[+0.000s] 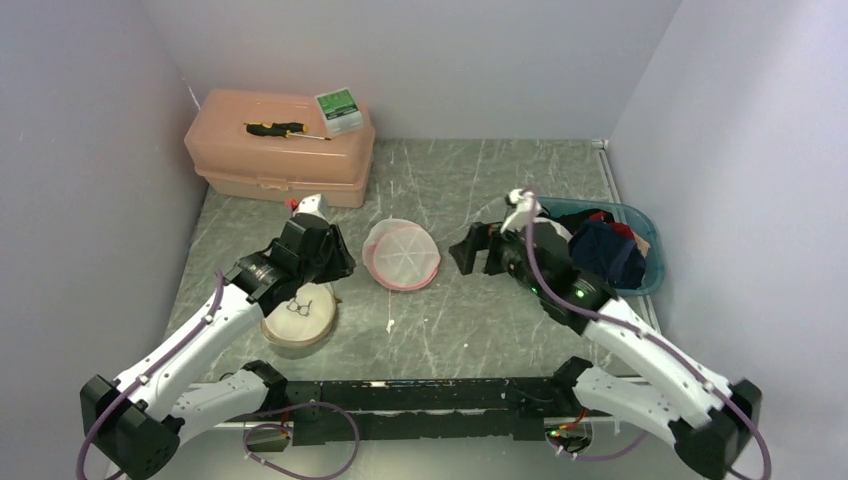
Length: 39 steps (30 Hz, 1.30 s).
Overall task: Unzip the laundry bag and remove the bra
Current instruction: Move the laundry bag to the center of the board.
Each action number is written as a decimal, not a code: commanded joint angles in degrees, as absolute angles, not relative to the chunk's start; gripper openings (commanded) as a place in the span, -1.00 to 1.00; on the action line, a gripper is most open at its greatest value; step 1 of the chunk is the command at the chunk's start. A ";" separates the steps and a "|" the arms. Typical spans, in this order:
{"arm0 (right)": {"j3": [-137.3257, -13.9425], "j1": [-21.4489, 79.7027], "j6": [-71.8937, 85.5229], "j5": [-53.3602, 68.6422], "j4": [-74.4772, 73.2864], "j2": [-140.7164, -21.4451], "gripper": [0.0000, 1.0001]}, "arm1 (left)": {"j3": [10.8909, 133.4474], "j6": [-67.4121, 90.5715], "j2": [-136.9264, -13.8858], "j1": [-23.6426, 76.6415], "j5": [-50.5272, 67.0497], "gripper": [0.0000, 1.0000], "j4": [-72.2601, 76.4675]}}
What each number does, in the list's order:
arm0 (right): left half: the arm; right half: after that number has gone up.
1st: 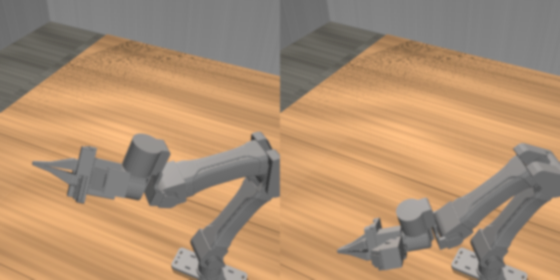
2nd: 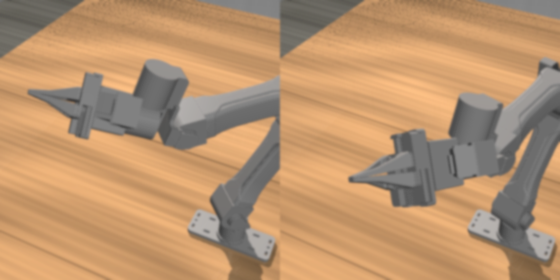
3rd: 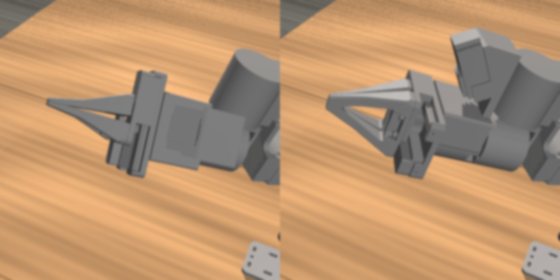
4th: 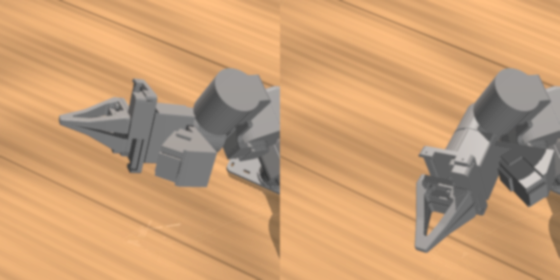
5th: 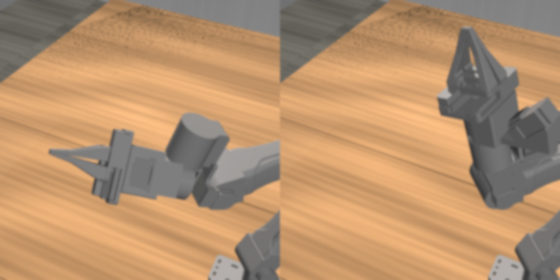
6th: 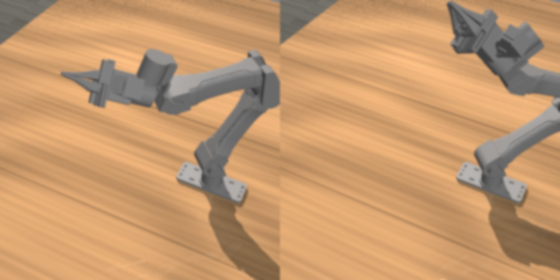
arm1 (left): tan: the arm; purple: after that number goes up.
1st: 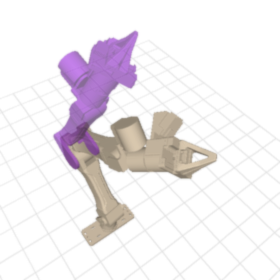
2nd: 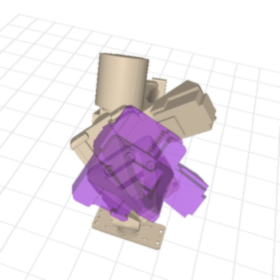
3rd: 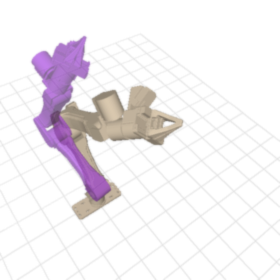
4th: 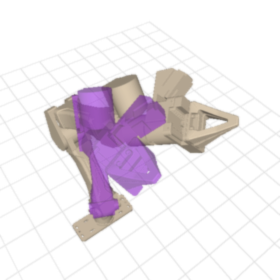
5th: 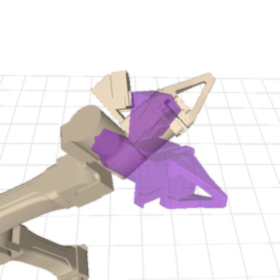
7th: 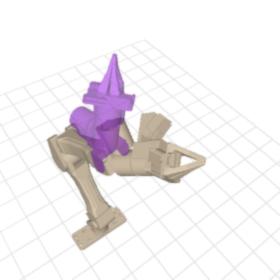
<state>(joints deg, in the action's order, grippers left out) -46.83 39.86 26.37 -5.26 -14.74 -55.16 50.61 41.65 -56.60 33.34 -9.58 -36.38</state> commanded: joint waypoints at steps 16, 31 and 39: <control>-23.68 40.25 37.01 -22.48 -4.75 -27.31 1.00 | 44.50 36.22 -55.90 33.18 -10.36 0.47 -27.66; -24.88 40.16 35.43 -11.40 -0.18 -42.79 0.99 | 55.29 37.51 -89.19 31.69 -5.07 0.46 -14.98; -24.77 40.16 34.46 -10.64 -1.15 -41.03 0.99 | 56.71 38.43 -96.24 30.19 -6.13 0.19 -14.38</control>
<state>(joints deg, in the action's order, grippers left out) -24.23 39.97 35.59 -11.40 -3.42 -42.13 54.48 38.46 -94.06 31.05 -5.34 -15.16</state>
